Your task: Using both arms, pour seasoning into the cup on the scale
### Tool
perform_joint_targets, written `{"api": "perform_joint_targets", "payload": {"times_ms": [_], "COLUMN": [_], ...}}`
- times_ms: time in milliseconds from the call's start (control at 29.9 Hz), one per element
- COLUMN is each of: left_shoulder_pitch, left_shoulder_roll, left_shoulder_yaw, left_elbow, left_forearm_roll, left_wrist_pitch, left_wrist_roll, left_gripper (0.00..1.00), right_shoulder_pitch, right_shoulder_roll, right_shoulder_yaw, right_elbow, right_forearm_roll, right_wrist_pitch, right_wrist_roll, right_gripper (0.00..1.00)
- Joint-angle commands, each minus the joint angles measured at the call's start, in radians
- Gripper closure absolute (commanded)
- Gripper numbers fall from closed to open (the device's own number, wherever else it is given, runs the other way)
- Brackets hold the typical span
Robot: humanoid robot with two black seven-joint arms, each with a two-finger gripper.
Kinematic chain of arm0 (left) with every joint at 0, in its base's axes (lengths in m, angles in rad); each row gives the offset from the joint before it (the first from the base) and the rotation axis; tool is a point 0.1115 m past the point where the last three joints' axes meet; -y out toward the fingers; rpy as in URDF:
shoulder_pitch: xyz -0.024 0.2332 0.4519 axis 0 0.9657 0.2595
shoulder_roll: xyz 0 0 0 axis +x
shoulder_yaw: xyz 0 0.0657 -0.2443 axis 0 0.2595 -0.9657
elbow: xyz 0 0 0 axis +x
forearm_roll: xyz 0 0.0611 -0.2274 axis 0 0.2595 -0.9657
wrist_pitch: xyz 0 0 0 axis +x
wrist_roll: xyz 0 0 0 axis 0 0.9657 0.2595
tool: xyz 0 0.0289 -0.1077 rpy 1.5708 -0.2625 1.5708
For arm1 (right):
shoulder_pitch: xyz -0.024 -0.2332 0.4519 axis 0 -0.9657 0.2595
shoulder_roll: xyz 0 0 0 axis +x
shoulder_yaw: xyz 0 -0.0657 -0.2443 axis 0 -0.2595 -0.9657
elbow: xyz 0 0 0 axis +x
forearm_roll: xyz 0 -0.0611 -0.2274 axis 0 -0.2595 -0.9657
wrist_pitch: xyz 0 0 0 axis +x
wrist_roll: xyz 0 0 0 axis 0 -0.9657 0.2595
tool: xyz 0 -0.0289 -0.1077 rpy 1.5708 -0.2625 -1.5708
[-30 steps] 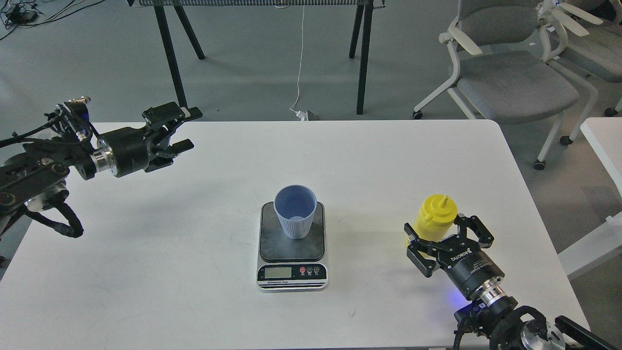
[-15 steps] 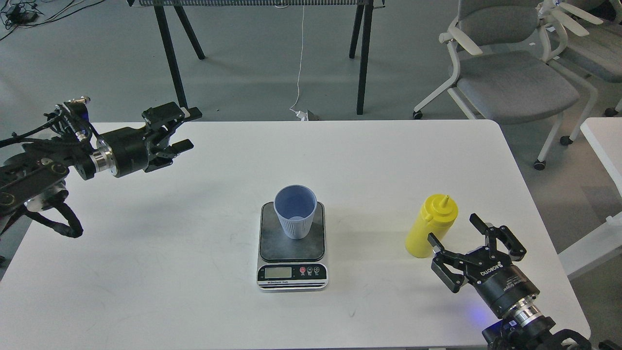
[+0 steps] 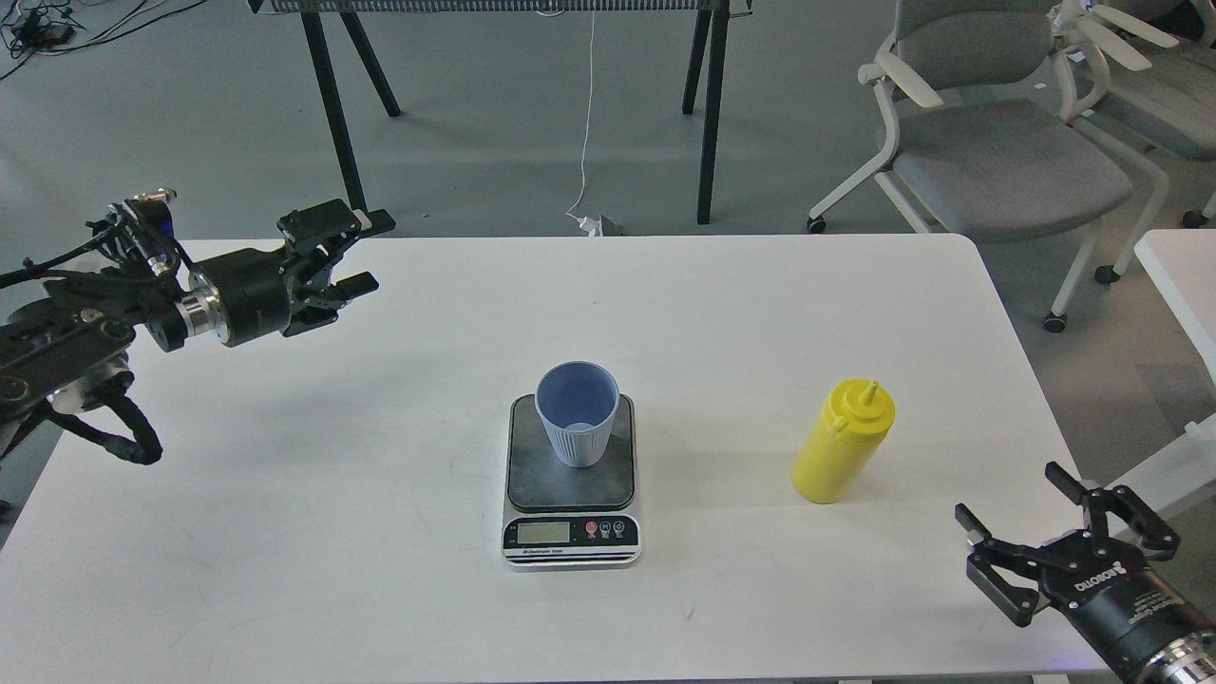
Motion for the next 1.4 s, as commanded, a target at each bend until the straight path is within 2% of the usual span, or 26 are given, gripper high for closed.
{"api": "perform_joint_targets", "payload": {"times_ms": [0,134,334,568,969,1371], "left_shoulder_pitch": [0.000,0.000,0.001,0.002,0.017,0.018], "left_shoulder_roll": [0.001,0.004,0.004,0.014,0.029,0.035], "left_shoulder_yaw": [-0.001,-0.005,-0.010,-0.027,-0.077,-0.079], "left_elbow": [0.003,0.003,0.003,0.003,0.003,0.003], "left_forearm_roll": [-0.001,-0.005,-0.014,-0.017,-0.018,-0.040], "left_wrist_pitch": [0.000,0.000,0.000,0.000,0.000,0.000], "left_wrist_roll": [0.000,0.000,0.000,0.000,0.000,0.000], "left_gripper": [0.01,0.01,0.01,0.01,0.01,0.01], "right_shoulder_pitch": [0.116,0.332,0.714,1.001,1.028,1.019], "right_shoulder_roll": [-0.014,-0.028,-0.010,0.125,0.223,0.266], "right_shoulder_yaw": [0.068,0.011,-0.197,-0.409,-0.440,-0.440], "right_elbow": [-0.058,-0.153,-0.304,-0.512,-0.637,-0.652], "right_forearm_roll": [-0.006,-0.018,-0.098,-0.161,-0.210,-0.241], "right_wrist_pitch": [0.000,0.000,0.000,0.000,0.000,0.000], "right_wrist_roll": [-0.009,-0.012,-0.011,-0.011,-0.009,-0.001], "right_gripper": [0.02,0.02,0.02,0.02,0.02,0.02]}}
